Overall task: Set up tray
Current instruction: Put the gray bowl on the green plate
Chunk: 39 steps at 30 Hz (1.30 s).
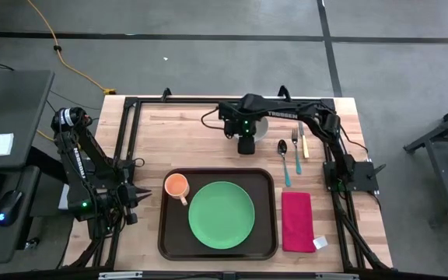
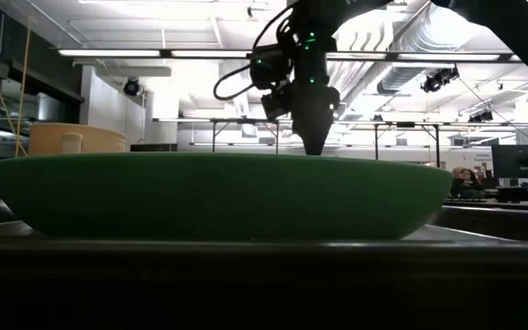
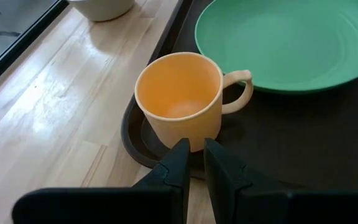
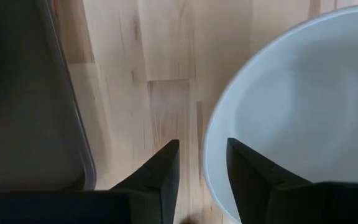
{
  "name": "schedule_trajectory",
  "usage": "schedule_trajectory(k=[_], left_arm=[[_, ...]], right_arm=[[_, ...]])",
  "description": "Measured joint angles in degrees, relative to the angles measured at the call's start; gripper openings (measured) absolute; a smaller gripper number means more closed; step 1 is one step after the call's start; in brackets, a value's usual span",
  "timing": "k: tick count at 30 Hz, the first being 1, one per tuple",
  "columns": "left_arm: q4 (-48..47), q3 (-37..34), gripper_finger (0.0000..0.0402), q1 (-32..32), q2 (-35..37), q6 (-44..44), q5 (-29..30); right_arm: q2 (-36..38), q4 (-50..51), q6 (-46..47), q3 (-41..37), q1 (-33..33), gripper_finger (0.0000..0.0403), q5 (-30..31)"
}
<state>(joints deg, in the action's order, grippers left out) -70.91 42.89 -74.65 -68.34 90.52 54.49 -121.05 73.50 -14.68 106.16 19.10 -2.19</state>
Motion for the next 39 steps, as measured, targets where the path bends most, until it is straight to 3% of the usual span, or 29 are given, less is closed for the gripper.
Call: schedule_trajectory(k=[12,39], left_arm=[[0.63,0.00,0.0079,0.01,-0.02,-0.02,-0.06],[1.03,0.00,0.0079,-0.01,0.00,-0.02,-1.57]], right_arm=[[0.04,-4.84,-0.64,-3.99,0.04,0.0110,0.59],[0.07,-8.44,0.26,-3.99,0.78,0.0110,1.27]])
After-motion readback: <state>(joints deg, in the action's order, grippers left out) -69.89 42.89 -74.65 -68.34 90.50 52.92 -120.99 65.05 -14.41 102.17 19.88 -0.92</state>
